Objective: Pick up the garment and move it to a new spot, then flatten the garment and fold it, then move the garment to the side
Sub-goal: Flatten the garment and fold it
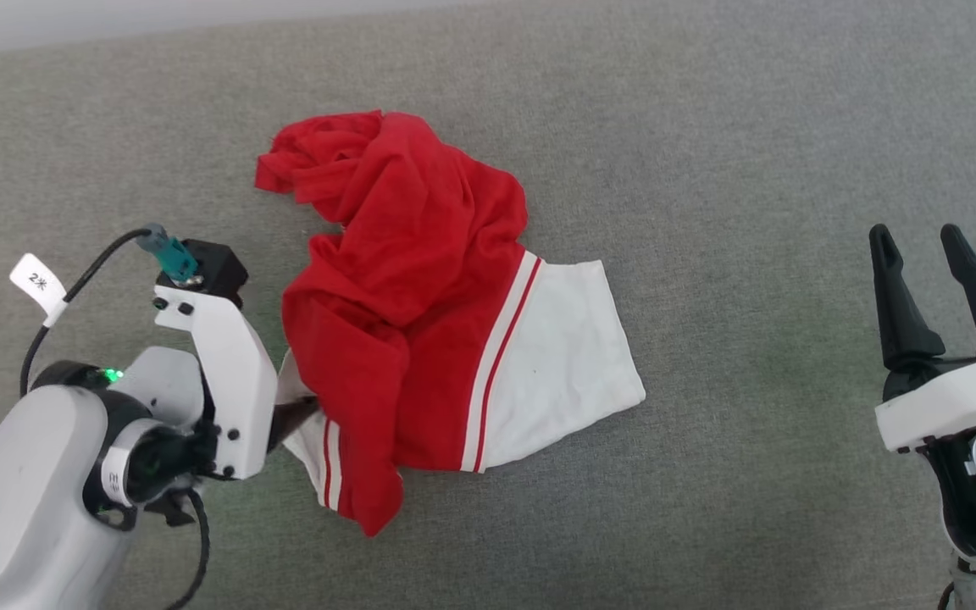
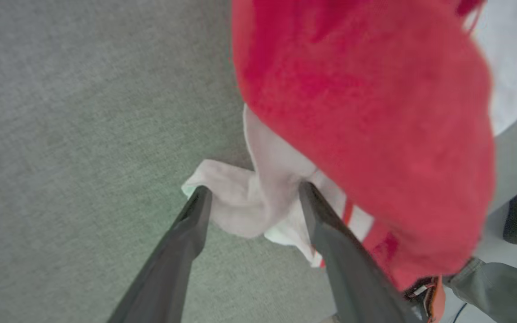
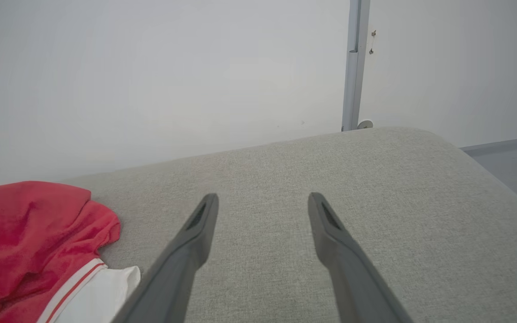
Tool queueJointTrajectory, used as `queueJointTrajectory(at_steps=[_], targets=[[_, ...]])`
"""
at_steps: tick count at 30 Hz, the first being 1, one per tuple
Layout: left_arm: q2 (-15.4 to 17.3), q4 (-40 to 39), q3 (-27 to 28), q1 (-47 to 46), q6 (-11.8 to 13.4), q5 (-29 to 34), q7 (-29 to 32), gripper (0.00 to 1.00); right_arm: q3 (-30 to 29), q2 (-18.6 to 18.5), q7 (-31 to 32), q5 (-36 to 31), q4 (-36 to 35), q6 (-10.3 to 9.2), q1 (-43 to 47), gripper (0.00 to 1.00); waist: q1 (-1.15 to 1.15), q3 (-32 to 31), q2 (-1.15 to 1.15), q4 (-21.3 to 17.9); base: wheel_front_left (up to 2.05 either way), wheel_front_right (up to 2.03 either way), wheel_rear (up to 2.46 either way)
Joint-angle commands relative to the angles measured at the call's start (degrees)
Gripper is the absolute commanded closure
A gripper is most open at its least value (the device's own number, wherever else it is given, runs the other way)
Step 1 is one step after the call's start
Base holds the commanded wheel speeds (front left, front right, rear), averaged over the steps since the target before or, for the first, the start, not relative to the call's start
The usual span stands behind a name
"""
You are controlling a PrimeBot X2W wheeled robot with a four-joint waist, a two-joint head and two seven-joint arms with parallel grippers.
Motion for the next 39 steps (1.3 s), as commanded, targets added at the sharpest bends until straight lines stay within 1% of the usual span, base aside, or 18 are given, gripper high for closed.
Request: queueJointTrajectory(at_steps=[1, 3, 4, 5, 6, 10, 12, 14, 17, 21, 24, 28, 31, 35, 37, 39], targets=[[0.0, 1.5, -0.3, -0.6, -0.7, 0.9, -1.1, 0.0, 0.1, -0.2, -0.3, 0.4, -0.1, -0.02, -0.7, 0.0, 0.0, 0.6, 0.0, -0.3, 0.0, 0.0, 0.0], [-1.0, 4.7, -0.5, -1.2, -1.5, 1.3, -3.0, 0.0, 0.2, -0.3, -0.4, 0.4, 0.1, -0.01, -0.9, 0.0, 0.0, 1.0, 0.0, -0.4, 0.0, 0.0, 0.0], [-1.4, 6.5, -0.6, -1.3, -1.8, 1.2, -3.6, 0.1, 0.2, -0.4, -0.4, 0.4, 0.2, -0.02, -1.0, 0.0, 0.0, 1.2, 0.0, -0.4, 0.0, 0.0, 0.0], [-1.5, 8.1, -1.0, -1.2, -2.0, 1.5, -3.9, 0.62, 0.2, -0.5, -0.5, 0.4, 0.3, -0.01, -1.2, 0.0, 0.0, 1.3, 0.0, -0.4, 0.0, 0.0, 0.0], [-1.6, 9.4, -1.4, -1.2, -2.4, 1.9, -4.0, 1.0, 0.2, -0.5, -0.5, 0.5, 0.4, -0.02, -1.4, 0.0, 0.0, 1.4, 0.0, -0.4, 0.0, 0.0, 0.0], [-2.9, 12.6, -1.3, -1.7, -3.0, 0.9, -4.8, 1.0, -0.2, -0.6, -0.7, 0.4, 0.6, -0.02, -1.4, 0.0, 0.0, 1.4, 0.0, 0.0, 0.0, 0.0, 0.0], [-2.9, 12.8, -1.1, -1.9, -3.0, 0.7, -5.0, 1.0, -0.3, -0.6, -0.7, 0.3, 0.7, -0.01, -1.4, 0.0, 0.0, 1.3, 0.0, 0.1, 0.0, 0.0, 0.0], [-2.2, 12.3, -0.1, -2.7, -2.9, 0.8, -6.0, 1.0, -0.5, -0.7, -0.7, 0.1, 0.8, -0.01, -1.2, 0.0, 0.0, 1.0, 0.0, 0.5, 0.0, 0.0, 0.0], [-0.9, 10.1, 2.3, -3.4, -1.6, 0.5, -7.4, 1.0, -1.0, -0.6, -0.5, -0.2, 0.7, -0.02, -0.7, 0.0, 0.0, 0.4, 0.0, 1.3, 0.0, 0.0, 0.0], [1.6, 6.8, 5.3, -2.4, 0.9, 1.3, -9.2, 1.0, -1.4, -0.5, -0.3, -0.4, 0.4, -0.02, 0.0, 0.0, 0.0, -0.3, 0.0, 2.6, 0.0, 0.0, 0.0], [4.2, 5.0, 7.4, -0.8, 2.7, 1.8, -9.7, 1.0, -1.6, -0.4, 0.0, -0.5, 0.3, -0.01, 0.2, 0.0, 0.0, -0.7, 0.0, 3.5, 0.0, 0.0, 0.0], [7.4, 3.9, 9.6, 1.7, 5.2, 3.0, -10.7, 1.0, -1.6, -0.6, 0.4, -0.7, 0.0, -0.02, 0.2, 0.0, 0.0, -1.1, 0.0, 4.4, 0.0, 0.0, 0.0], [9.3, 4.9, 10.3, 4.2, 7.2, 4.5, -10.6, 1.0, -1.4, -0.7, 0.7, -0.7, 0.0, -0.01, 0.2, 0.0, 0.0, -1.1, 0.0, 4.7, 0.0, 0.0, 0.0], [9.6, 6.7, 10.7, 6.0, 8.9, 5.5, -12.1, 1.0, -1.0, -0.7, 0.9, -0.6, 0.0, -0.02, -0.1, 0.0, 0.0, -1.0, 0.0, 4.8, 0.0, 0.0, 0.0], [8.8, 8.3, 10.4, 6.7, 9.2, 5.7, -13.2, 1.0, -0.9, -0.8, 1.1, -0.4, 0.3, -0.02, -0.2, 0.0, 0.0, -1.0, 0.0, 4.8, 0.0, 0.0, 0.0], [8.1, 9.8, 10.4, 6.4, 8.7, 5.7, -14.7, 1.0, -0.7, -0.9, 1.2, -0.4, 0.5, -0.02, -0.3, 0.0, 0.0, -0.9, 0.0, 4.8, 0.0, 0.0, 0.0]])
